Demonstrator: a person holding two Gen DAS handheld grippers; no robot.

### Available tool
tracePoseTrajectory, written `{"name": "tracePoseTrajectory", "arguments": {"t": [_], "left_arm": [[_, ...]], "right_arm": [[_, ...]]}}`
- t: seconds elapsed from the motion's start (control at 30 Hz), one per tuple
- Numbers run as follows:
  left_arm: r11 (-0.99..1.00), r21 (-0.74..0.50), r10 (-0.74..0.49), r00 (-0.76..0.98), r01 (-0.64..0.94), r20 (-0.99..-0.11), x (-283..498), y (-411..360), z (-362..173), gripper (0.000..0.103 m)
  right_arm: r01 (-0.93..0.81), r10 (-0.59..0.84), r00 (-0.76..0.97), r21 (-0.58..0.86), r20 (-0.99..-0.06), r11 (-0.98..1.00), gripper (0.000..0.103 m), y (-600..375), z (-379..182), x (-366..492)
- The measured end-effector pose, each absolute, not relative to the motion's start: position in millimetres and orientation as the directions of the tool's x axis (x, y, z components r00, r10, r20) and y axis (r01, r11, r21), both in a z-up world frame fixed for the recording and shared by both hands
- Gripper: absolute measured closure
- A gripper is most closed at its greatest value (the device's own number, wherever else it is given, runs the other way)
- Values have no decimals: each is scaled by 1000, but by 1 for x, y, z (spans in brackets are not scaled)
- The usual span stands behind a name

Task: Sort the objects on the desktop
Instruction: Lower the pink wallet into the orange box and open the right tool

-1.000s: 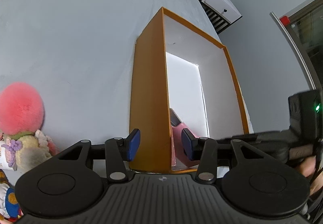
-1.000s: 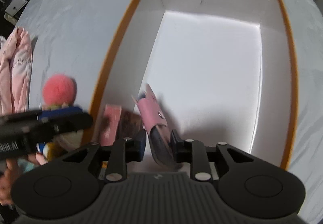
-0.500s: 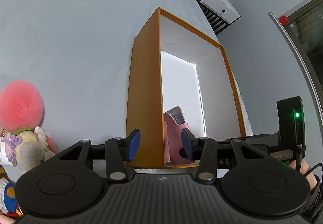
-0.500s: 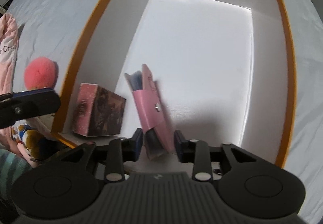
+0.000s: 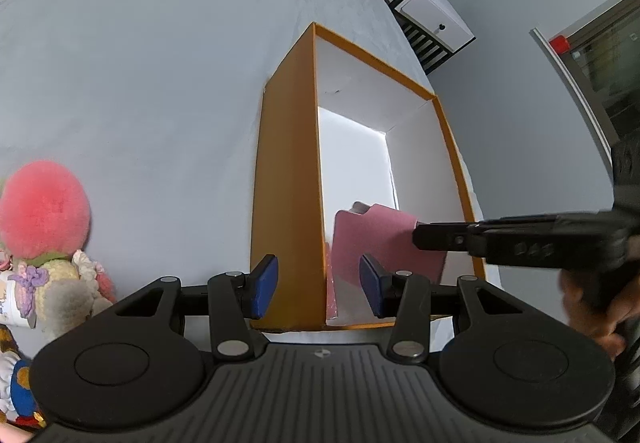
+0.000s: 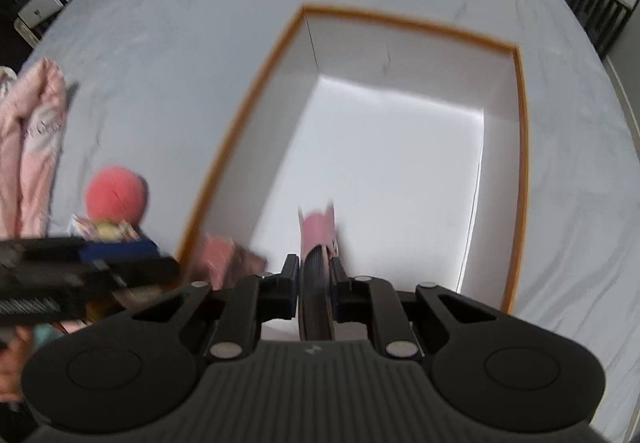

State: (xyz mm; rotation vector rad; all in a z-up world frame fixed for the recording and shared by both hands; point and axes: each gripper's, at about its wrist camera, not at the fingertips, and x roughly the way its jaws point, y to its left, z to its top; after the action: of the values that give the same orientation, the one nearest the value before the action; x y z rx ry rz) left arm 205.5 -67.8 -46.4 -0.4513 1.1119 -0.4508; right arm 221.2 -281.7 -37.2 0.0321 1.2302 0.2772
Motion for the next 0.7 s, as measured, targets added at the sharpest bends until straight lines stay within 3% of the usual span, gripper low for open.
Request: {"name": "tracePoseTrajectory", "arguments": {"t": [0.2, 0.37, 0.53, 0.7], "left_arm": [[819, -564, -559, 376, 108, -739, 211, -65, -49, 52], [818, -566, -557, 377, 98, -740, 214, -60, -51, 52], [811, -576, -567, 373, 101, -734, 217, -58, -52, 52], [808, -580, -574, 360, 103, -736, 218, -58, -55, 52]], "right_arm": [[-184, 262, 170, 231, -950, 955, 87, -275, -34, 246], [-150, 305, 69, 293, -950, 944, 87, -266, -65, 261], [-152, 304, 62, 292, -951, 944, 85, -259, -80, 268], [-232, 179, 161, 139, -970, 963, 79, -245, -86, 243]]}}
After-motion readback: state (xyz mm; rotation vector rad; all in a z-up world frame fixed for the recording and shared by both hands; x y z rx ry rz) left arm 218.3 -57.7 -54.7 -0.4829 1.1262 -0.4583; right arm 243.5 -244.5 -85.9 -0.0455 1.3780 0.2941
